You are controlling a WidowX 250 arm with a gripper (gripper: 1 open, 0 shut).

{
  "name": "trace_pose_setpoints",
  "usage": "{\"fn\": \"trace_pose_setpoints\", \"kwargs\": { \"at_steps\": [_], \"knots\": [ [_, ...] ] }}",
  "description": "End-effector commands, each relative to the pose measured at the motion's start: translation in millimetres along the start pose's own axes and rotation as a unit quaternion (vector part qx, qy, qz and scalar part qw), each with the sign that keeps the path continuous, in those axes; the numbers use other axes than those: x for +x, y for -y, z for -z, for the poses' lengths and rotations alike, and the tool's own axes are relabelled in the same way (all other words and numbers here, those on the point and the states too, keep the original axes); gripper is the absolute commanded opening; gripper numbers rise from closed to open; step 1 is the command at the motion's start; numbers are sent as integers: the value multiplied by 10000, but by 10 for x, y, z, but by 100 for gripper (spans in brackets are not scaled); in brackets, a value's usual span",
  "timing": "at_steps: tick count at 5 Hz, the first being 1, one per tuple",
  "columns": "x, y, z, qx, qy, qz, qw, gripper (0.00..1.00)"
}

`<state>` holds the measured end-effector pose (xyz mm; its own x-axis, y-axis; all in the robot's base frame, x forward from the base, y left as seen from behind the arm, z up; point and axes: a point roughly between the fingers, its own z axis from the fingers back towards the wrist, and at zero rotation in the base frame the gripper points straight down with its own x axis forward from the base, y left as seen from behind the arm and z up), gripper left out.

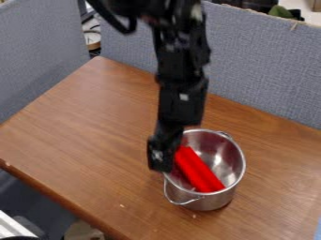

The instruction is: Put the red object in the metal pot

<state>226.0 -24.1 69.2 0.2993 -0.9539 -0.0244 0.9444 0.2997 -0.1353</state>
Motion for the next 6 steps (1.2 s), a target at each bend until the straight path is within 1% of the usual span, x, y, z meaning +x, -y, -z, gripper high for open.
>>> {"fn": "trace_pose_setpoints", "kwargs": {
  "at_steps": [1, 2, 3, 4, 5, 6],
  "knots": [
    [-382, -107, -347, 241, 40, -471, 9986, 100],
    [-530, -453, -755, 447, -82, -453, 9979, 100],
    [-594, -705, -866, 491, -332, -585, 9965, 100],
    [-540, -858, -918, 439, -58, -254, 9987, 100],
    [-591, -804, -916, 425, 125, -682, 9967, 100],
    [-629, -724, -926, 414, 333, -1136, 9921, 100]
  ]
}}
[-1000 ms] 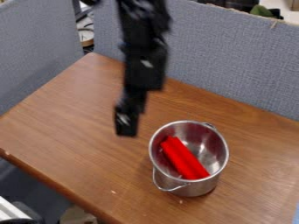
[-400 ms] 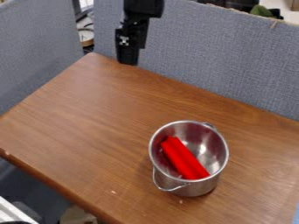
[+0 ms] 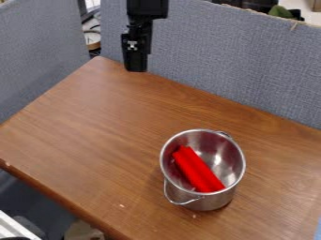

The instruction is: Put the red object in the metal pot

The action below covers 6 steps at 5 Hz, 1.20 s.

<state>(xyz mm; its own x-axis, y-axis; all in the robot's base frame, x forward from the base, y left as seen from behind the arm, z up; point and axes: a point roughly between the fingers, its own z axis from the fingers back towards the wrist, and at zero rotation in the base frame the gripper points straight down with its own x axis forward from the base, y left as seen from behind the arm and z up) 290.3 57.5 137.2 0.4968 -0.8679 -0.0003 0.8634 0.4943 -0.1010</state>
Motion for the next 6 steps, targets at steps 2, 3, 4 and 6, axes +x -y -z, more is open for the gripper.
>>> {"fn": "trace_pose_setpoints", "kwargs": {
  "at_steps": [2, 3, 4, 6],
  "knots": [
    [396, -85, -142, 127, 421, 275, 9987, 100],
    [451, -211, -177, 133, 682, -468, 9965, 100],
    [471, -333, -191, 96, 816, -966, 9919, 100],
    [650, 67, -137, -209, 1164, -1174, 9860, 100]
  ]
}}
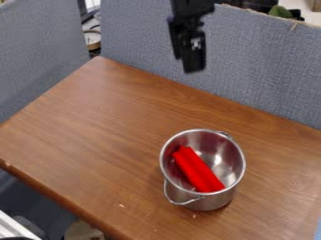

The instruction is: Put the red object in the metal pot

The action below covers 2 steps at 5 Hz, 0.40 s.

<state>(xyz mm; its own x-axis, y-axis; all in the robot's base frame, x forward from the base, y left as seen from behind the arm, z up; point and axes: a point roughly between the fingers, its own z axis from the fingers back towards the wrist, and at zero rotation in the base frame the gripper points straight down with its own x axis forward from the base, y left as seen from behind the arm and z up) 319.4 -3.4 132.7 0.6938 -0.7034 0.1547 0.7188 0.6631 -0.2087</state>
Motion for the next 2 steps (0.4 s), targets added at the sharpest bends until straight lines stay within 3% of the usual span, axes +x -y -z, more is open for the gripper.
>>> {"fn": "trace_pose_setpoints", "kwargs": {
  "at_steps": [1, 2],
  "knots": [
    [42, 185, -205, -56, -146, 623, 9979, 100],
    [3, 101, -76, -19, 145, -287, 9995, 100]
  ]
}}
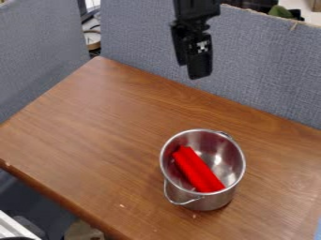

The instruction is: Put the red object in the metal pot

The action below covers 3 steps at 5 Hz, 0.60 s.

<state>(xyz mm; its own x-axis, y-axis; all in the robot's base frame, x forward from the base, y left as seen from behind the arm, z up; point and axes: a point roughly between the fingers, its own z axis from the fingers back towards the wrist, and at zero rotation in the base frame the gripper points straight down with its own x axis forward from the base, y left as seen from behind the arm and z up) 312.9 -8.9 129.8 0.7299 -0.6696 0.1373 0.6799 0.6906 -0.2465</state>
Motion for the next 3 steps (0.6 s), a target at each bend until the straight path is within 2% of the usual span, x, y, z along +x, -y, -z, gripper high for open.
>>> {"fn": "trace_pose_setpoints", "kwargs": {
  "at_steps": [1, 2, 3],
  "knots": [
    [37, -55, -77, 331, 145, -757, 9965, 100],
    [-236, -32, 411, 178, -73, -174, 9997, 0],
    [-432, -45, 643, 409, -345, -226, 9983, 0]
  ]
}}
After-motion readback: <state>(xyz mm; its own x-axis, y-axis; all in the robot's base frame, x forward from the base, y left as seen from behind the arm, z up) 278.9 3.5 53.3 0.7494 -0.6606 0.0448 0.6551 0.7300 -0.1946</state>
